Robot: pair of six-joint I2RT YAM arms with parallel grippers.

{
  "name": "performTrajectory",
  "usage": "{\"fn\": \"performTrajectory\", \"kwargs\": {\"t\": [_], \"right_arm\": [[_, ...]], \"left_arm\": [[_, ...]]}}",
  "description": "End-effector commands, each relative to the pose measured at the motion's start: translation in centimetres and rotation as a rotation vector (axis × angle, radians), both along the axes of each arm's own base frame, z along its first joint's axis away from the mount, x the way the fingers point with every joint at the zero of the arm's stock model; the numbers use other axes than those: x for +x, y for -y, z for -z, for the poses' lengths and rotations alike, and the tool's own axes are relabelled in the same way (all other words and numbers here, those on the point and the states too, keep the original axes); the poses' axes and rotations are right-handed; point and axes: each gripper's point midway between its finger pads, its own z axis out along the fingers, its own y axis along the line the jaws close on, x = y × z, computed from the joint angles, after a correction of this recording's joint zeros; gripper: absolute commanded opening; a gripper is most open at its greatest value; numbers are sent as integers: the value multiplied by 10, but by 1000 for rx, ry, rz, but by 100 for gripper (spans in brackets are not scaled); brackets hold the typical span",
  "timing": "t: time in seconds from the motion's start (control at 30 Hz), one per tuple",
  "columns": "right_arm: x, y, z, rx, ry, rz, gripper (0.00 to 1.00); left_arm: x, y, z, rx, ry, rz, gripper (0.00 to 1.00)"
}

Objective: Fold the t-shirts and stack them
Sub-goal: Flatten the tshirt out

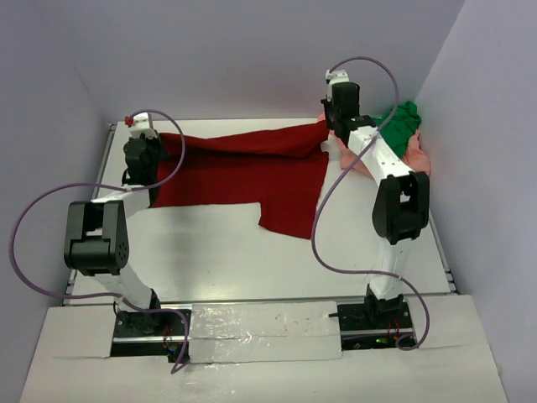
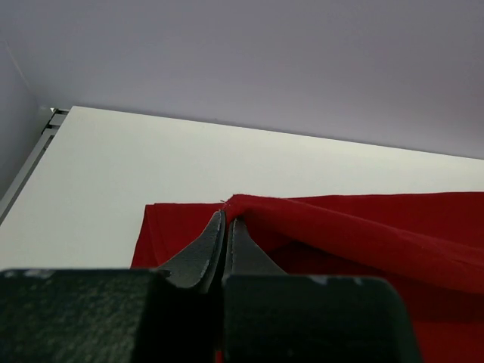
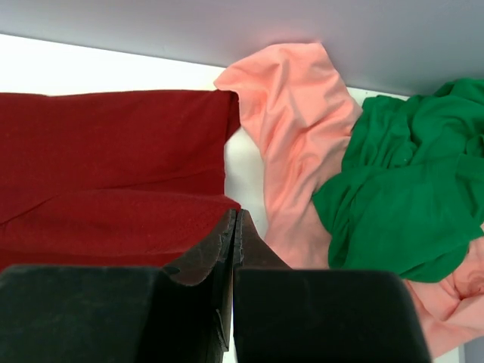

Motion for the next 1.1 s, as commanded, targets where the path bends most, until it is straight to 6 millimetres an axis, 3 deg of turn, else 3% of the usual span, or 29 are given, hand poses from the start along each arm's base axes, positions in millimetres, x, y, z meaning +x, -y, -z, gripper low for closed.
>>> {"fn": "performTrajectory", "kwargs": {"t": [0.0,0.07,0.1,0.13,0.17,0.2,0.23,0.27,0.3,0.33,0.37,0.4,0.43,0.47,0.5,0.53,0.57,0.6,0.63,0.7,0.77,0.83,0.93,0.97,1.0,1.07], "right_arm": [[-10,2,-91,28,206,7,0],[-22,1,-104,32,233,-8,0],[-37,3,-136,43,300,-10,0],[-47,4,-137,42,304,-3,0],[-56,2,-145,48,319,-10,0],[-79,5,-176,66,384,-19,0],[-92,7,-174,70,378,-19,0],[-105,5,-180,83,390,-29,0],[-133,11,-203,100,428,-31,0],[-148,14,-201,111,422,-24,0],[-162,16,-205,128,428,-23,0],[-195,19,-225,147,469,-51,0],[-211,21,-222,153,470,-61,0],[-226,23,-228,160,488,-69,0],[-260,29,-244,176,540,-76,0],[-276,32,-250,185,558,-80,0],[-291,34,-255,186,573,-90,0],[-322,40,-265,193,608,-102,0],[-339,45,-273,202,640,-99,0],[-380,54,-283,210,690,-109,0],[-408,62,-299,221,745,-102,0],[-438,73,-314,208,805,-76,0],[-468,76,-339,217,911,-80,0],[-471,76,-346,224,925,-82,0],[-470,76,-359,232,934,-79,0],[-459,73,-368,244,934,-84,0]], "left_arm": [[3,-6,-50,-2,116,-34,0],[-5,-6,-69,-6,129,-34,0],[-8,-5,-78,-7,140,-30,0],[-14,-5,-86,-9,149,-28,0],[-25,-5,-112,-15,194,-29,0],[-33,-4,-113,-19,168,-23,0],[-42,-3,-123,-19,171,-14,0],[-62,-1,-151,-22,220,-1,0],[-72,0,-147,-35,174,3,0],[-85,2,-156,-38,175,16,0],[-112,3,-187,-35,234,24,0],[-127,5,-183,-41,195,38,0],[-143,7,-194,-38,211,47,0],[-175,7,-223,-34,283,53,0],[-193,9,-237,-23,309,67,0],[-210,8,-237,-19,278,67,0],[-234,7,-250,-19,290,62,0],[-251,5,-269,-25,314,54,0],[-276,4,-275,-26,332,51,0],[-308,7,-297,-31,393,71,0],[-335,9,-305,-46,396,81,0],[-364,9,-330,-56,469,85,0],[-394,13,-366,-74,567,112,0],[-389,14,-371,-82,561,118,0],[-397,16,-387,-91,600,132,0],[-382,19,-396,-101,601,148,0]]}}
